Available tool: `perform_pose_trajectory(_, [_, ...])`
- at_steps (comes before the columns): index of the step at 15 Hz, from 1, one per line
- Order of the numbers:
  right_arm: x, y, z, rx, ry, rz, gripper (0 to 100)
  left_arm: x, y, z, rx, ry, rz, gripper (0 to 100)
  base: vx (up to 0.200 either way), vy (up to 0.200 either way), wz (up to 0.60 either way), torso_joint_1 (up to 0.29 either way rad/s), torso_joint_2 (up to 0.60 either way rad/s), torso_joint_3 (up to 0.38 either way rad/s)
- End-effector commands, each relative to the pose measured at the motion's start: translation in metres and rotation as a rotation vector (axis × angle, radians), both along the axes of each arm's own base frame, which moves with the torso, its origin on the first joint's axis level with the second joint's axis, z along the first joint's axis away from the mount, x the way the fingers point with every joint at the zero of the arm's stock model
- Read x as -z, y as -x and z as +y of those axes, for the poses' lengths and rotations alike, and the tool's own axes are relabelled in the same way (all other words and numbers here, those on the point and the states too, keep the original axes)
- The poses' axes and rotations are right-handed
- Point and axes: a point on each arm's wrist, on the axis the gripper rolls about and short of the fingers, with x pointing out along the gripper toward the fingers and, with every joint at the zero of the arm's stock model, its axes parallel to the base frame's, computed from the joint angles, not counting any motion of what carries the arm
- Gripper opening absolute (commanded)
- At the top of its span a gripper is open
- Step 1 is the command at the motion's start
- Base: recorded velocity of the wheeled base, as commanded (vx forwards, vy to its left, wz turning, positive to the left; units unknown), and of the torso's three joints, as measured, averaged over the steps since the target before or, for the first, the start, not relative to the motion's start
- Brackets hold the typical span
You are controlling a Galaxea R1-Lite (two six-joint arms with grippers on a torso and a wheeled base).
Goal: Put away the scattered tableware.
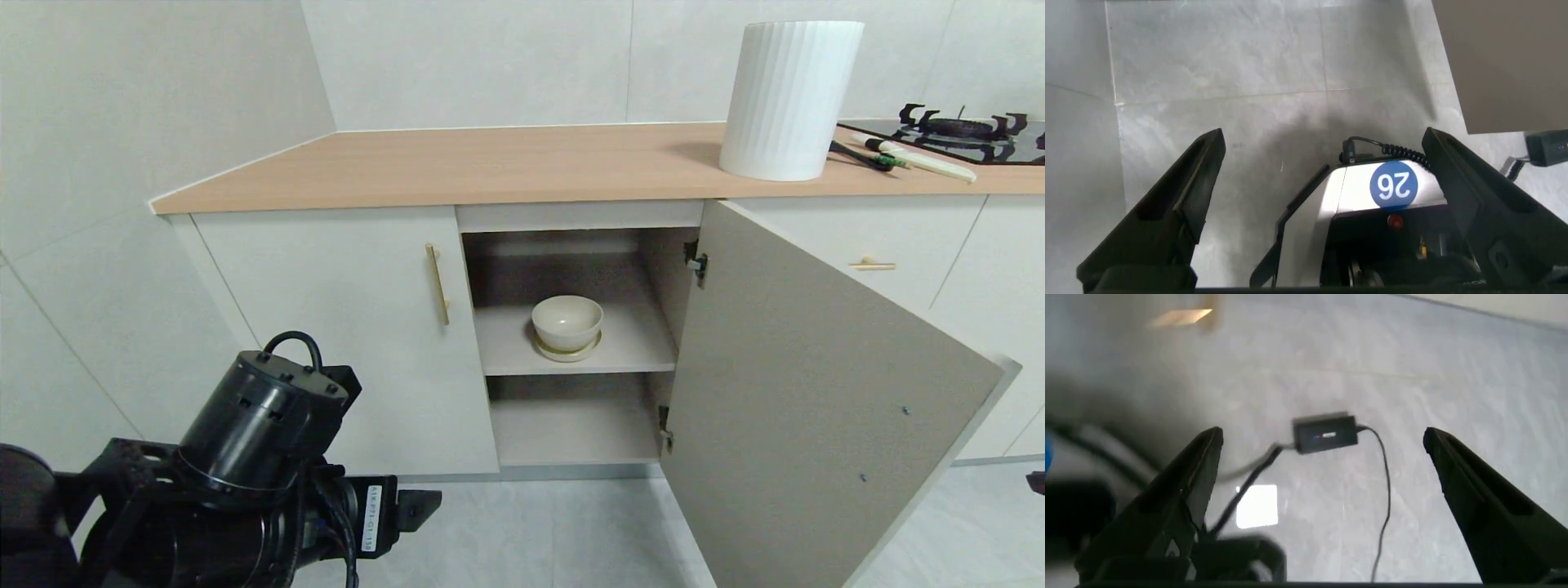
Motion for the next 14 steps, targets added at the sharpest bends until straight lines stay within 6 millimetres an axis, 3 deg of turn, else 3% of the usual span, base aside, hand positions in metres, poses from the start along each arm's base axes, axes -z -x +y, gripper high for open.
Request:
perform_pose_trajectory(1, [0.012,-0.029,-0.005,0.054,-0.01,0.055,100,0.001,-0.001,0.0,0.0,-0.003,0.004,100,0.0,0.0,0.0,0.0,0.0,0.0])
perform_pose_trajectory(2, [0.018,-0.044,-0.008,0.076,-0.017,0.054,100,0.001,-0.001,0.0,0.0,-0.003,0.004,100,0.0,0.0,0.0,0.0,0.0,0.0])
perform_pose_trajectory(5, [0.019,-0.058,-0.007,0.061,-0.055,0.012,100,0.002,-0.001,-0.001,0.0,-0.004,0.006,100,0.0,0.0,0.0,0.0,0.0,0.0])
perform_pose_trajectory(14, [0.019,-0.067,0.003,-0.006,-0.163,-0.05,100,0.001,-0.001,-0.001,0.0,-0.002,0.003,100,0.0,0.0,0.0,0.0,0.0,0.0])
